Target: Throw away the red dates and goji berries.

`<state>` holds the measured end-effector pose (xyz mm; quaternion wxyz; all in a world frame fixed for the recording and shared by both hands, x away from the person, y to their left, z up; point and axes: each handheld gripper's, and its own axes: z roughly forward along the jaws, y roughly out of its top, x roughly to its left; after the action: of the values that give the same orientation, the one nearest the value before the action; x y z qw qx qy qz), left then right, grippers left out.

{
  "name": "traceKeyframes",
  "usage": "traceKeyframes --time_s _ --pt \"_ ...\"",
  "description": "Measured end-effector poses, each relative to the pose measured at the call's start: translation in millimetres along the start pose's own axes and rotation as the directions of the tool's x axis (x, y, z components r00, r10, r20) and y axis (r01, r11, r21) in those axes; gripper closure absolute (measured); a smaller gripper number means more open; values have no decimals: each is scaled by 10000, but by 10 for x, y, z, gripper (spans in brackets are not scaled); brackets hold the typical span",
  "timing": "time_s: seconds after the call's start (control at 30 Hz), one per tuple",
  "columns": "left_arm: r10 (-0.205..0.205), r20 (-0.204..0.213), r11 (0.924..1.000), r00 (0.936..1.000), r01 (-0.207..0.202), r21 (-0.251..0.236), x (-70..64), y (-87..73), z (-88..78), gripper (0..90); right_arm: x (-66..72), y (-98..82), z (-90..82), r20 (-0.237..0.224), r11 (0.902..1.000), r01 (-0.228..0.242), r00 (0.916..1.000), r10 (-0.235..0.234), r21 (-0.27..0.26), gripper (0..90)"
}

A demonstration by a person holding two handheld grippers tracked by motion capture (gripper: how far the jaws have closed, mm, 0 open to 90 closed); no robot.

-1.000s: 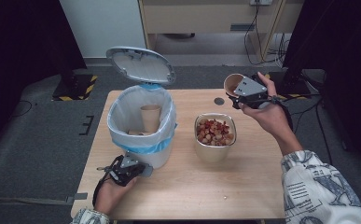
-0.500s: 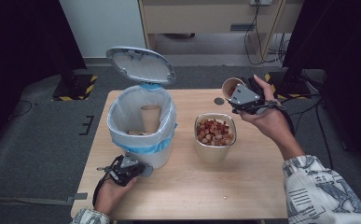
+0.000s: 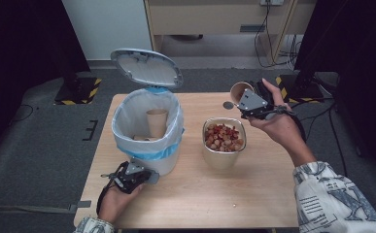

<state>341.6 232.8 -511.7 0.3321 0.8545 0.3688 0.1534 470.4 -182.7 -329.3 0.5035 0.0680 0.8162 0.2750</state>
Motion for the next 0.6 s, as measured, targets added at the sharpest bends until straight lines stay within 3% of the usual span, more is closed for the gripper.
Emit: traceKeyframes --time_s 0.6 --pt "-12 0 10000 10000 12 2 0 0 0 898 34 -35 -83 243 9937 1093 9937 -1098 230 277"
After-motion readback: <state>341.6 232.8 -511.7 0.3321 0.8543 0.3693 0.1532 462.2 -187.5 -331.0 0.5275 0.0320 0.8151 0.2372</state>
